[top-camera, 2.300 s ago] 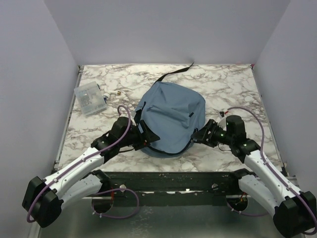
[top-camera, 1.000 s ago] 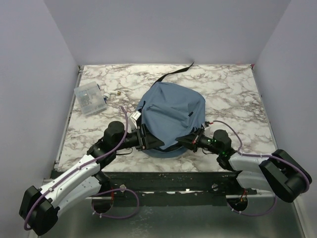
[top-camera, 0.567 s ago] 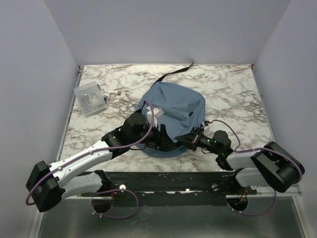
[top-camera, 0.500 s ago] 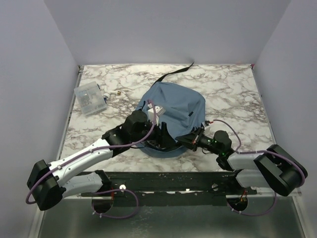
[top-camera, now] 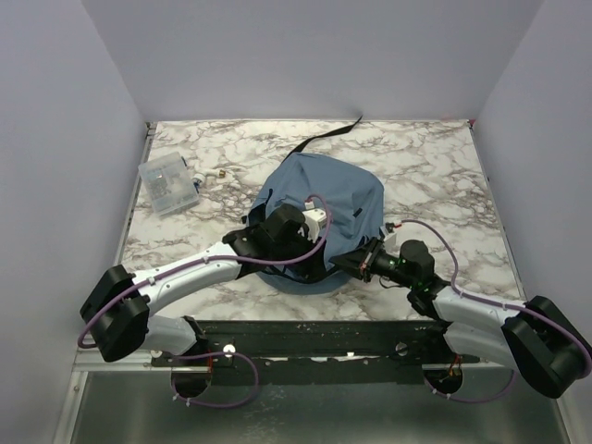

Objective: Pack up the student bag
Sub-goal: Adjust the student bag at the center of the board.

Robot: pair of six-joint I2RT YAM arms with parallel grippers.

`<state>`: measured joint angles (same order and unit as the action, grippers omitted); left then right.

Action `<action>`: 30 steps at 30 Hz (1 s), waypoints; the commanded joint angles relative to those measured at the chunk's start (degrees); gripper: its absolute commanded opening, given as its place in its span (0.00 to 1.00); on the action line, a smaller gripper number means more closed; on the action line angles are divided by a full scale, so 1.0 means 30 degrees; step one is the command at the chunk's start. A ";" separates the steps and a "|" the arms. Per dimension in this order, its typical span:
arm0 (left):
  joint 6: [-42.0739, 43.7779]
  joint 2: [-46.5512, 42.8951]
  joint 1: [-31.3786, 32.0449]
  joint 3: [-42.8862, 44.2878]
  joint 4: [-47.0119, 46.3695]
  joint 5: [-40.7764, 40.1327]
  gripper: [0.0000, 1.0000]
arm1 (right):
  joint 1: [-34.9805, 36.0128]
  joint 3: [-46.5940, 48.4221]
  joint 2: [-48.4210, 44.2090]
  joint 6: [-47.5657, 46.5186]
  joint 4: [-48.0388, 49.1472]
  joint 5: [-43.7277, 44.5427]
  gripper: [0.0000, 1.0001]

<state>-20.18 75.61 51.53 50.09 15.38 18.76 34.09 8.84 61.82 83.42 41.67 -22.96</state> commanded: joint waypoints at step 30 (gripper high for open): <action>0.2456 0.2178 0.1027 0.1482 0.2991 -0.5793 0.00 | -0.0128 0.5083 -0.7596 -1.0822 -1.9746 0.8438 0.78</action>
<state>-17.61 82.89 54.24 54.76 22.87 -3.27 34.04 17.17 41.93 63.61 2.09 -11.38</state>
